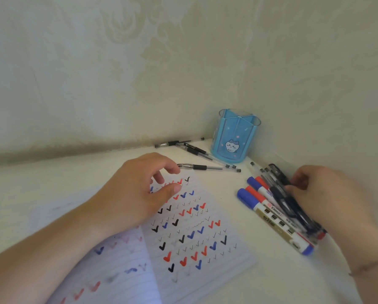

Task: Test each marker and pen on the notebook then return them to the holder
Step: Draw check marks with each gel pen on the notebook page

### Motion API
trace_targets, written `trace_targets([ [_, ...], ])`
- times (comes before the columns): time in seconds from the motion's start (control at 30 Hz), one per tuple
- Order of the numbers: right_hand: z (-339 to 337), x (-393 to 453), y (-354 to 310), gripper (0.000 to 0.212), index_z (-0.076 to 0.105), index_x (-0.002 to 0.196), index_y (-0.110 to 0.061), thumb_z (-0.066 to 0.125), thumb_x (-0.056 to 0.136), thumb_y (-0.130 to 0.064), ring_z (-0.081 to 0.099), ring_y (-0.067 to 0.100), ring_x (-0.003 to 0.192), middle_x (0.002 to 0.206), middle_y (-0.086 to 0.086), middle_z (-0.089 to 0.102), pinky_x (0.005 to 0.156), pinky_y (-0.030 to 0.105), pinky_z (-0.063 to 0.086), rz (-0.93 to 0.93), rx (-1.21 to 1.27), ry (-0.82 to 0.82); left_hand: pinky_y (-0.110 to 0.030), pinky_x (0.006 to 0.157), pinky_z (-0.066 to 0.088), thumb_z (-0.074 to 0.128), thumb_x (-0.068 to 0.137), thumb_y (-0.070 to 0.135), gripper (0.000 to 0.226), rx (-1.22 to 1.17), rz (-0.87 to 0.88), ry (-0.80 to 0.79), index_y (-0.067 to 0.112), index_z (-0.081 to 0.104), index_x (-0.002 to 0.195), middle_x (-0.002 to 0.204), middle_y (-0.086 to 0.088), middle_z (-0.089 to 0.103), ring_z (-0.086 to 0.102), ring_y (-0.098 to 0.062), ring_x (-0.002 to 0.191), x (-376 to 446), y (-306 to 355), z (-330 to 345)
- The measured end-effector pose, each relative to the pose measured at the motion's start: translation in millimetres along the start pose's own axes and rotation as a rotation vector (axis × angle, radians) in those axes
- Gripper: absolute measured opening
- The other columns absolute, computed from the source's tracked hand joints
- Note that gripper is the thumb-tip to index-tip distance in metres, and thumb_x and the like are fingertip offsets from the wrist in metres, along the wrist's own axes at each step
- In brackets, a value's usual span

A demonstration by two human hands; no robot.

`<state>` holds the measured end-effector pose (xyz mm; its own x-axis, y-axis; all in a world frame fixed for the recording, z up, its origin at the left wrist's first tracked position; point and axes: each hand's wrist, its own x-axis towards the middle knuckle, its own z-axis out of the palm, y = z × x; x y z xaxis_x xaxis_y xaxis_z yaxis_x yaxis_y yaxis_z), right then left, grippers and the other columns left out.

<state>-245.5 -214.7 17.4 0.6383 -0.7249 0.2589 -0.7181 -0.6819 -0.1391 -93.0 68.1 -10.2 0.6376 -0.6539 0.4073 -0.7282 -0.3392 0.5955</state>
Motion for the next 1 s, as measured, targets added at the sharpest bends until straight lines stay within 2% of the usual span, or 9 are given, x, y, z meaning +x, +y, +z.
trace_targets([
  [0.13,-11,-6,-10,0.013,0.063,0.085,-0.031,0.061,0.084,-0.044,0.063,0.030,0.082,0.088,-0.001,0.070,0.069,0.035,0.052,-0.026,-0.048,0.121,-0.024,0.078,0.050,0.059,0.084,0.049,0.019,0.058,-0.004,0.012,0.040,0.060,0.101,0.099,0.026,0.060,0.057,0.000,0.091,0,-2,0],
  [0.2,-16,-13,-25,0.013,0.067,0.093,-0.030,0.057,0.089,-0.037,0.060,0.029,0.086,0.093,-0.002,0.070,0.066,0.031,0.046,-0.124,-0.035,0.191,-0.024,0.078,0.050,0.060,0.085,0.047,0.017,0.087,-0.023,0.027,0.039,0.060,0.101,0.097,0.026,0.060,0.057,0.002,0.088,1,-4,-1],
  [0.43,4,-6,-102,0.030,0.054,0.126,-0.040,0.049,0.096,-0.041,0.048,0.015,0.119,0.125,-0.016,0.055,0.083,0.032,0.047,-0.609,-0.131,0.009,-0.020,0.077,0.047,0.062,0.088,0.043,0.015,0.149,-0.049,0.038,0.038,0.059,0.102,0.096,0.024,0.058,0.055,0.003,0.084,1,-6,-2],
  [0.57,25,14,-124,0.031,0.058,0.124,-0.028,0.051,0.096,-0.040,0.056,0.023,0.107,0.119,-0.002,0.054,0.077,0.035,0.050,-0.589,-0.335,-0.012,-0.012,0.078,0.043,0.067,0.087,0.035,0.018,0.105,-0.040,0.032,0.037,0.059,0.103,0.097,0.023,0.057,0.054,0.005,0.087,1,-6,-3],
  [0.7,33,17,-130,0.019,0.063,0.112,-0.022,0.054,0.096,-0.027,0.060,0.025,0.094,0.110,0.001,0.053,0.070,0.036,0.053,-0.553,-0.360,-0.009,-0.015,0.085,0.044,0.073,0.084,0.025,0.026,0.045,0.012,0.015,0.031,0.062,0.107,0.100,0.023,0.056,0.054,0.004,0.093,1,-6,-1],
  [0.8,22,5,-130,0.013,0.065,0.102,-0.022,0.058,0.091,-0.024,0.052,0.025,0.097,0.106,-0.001,0.055,0.067,0.036,0.042,-0.629,-0.344,0.186,-0.022,0.098,0.039,0.073,0.084,0.026,0.036,0.119,0.104,0.097,0.023,0.061,0.119,0.121,0.016,0.056,0.051,-0.003,0.110,0,-5,0],
  [0.87,6,-16,-129,0.008,0.068,0.091,-0.018,0.065,0.083,-0.020,0.051,0.033,0.108,0.101,-0.001,0.066,0.086,0.046,0.035,-0.772,-0.314,0.434,-0.035,0.101,0.041,0.064,0.088,0.033,0.042,0.337,0.215,0.197,0.014,0.060,0.125,0.134,0.001,0.054,0.049,-0.023,0.119,1,-3,0],
  [0.93,-10,-43,-124,0.005,0.068,0.085,-0.018,0.065,0.085,-0.022,0.056,0.034,0.108,0.087,-0.004,0.071,0.099,0.054,0.025,-0.881,-0.145,0.644,-0.044,0.088,0.049,0.050,0.092,0.039,0.040,0.444,0.267,0.258,0.012,0.063,0.118,0.121,-0.002,0.063,0.056,-0.029,0.107,1,2,-2],
  [1.0,-19,-59,-111,0.010,0.071,0.082,-0.023,0.065,0.087,-0.030,0.060,0.029,0.094,0.076,-0.014,0.069,0.099,0.051,0.028,-0.875,0.088,0.697,-0.040,0.071,0.050,0.039,0.096,0.040,0.037,0.352,0.292,0.249,0.015,0.065,0.104,0.096,0.002,0.066,0.058,-0.024,0.086,0,7,-4],
])
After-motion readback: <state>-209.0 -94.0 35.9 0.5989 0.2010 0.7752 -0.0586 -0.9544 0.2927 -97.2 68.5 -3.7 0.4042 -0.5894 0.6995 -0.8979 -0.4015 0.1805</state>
